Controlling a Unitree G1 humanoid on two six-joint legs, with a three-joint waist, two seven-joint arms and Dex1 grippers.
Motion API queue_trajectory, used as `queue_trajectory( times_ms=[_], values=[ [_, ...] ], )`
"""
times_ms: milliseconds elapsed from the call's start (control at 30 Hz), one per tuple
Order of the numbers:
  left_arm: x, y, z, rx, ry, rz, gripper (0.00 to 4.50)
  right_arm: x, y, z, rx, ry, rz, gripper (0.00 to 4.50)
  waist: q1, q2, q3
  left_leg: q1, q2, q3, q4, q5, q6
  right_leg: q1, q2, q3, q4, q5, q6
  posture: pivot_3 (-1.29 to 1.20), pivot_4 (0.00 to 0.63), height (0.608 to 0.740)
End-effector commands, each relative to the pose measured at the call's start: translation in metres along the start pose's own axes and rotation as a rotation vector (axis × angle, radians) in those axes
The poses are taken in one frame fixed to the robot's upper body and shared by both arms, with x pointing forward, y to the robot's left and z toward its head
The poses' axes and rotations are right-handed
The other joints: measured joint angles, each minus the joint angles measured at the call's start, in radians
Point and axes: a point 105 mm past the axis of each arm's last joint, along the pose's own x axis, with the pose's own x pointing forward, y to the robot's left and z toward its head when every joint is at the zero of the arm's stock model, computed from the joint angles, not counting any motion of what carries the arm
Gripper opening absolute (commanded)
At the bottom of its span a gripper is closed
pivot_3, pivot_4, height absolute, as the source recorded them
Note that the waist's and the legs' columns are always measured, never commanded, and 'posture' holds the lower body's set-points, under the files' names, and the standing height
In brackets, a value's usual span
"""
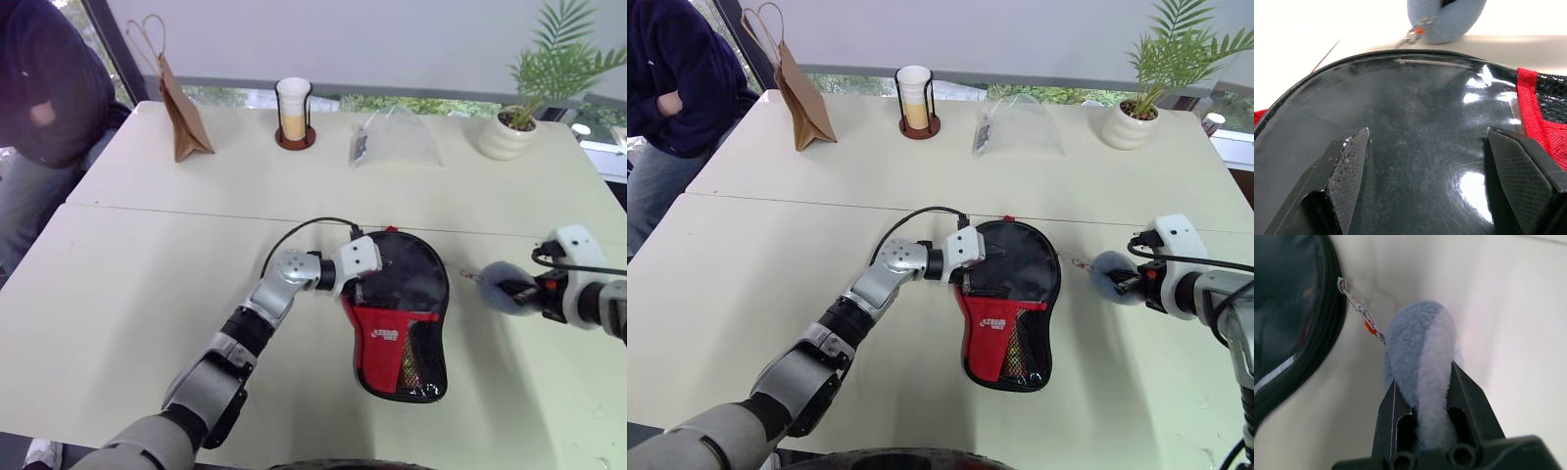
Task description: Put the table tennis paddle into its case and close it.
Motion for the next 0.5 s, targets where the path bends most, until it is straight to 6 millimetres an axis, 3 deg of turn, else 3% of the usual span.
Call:
queue_trajectory(
  times_ms=[33,167,500],
  values=[
    [-0.005,-0.01,-0.044,-0.071,0.163,-0.017,4.01,-0.021,0.012,0.003,-0.087,-0.012,0.024,0.01,0.0,0.0,-0.001,0.0,0.0,-0.001,0.0,0.0,0.0,0.0,0.0,0.0,0.0,0.0,0.0,0.0,0.15,0.74],
    [-0.006,-0.007,-0.043,-0.073,0.158,-0.009,4.01,-0.036,0.044,-0.006,-0.18,0.007,0.171,0.01,-0.001,0.0,-0.003,0.001,0.0,-0.001,0.0,-0.001,0.001,0.002,0.001,0.0,-0.001,0.0,0.001,0.0,0.15,0.74],
    [-0.004,-0.006,-0.041,-0.074,0.147,-0.008,4.01,-0.05,0.062,-0.027,-0.319,0.093,0.254,0.01,-0.001,-0.005,-0.006,0.003,0.0,-0.002,0.0,-0.001,0.002,0.004,0.002,0.0,-0.002,-0.001,0.001,0.0,0.15,0.74]
  ],
)
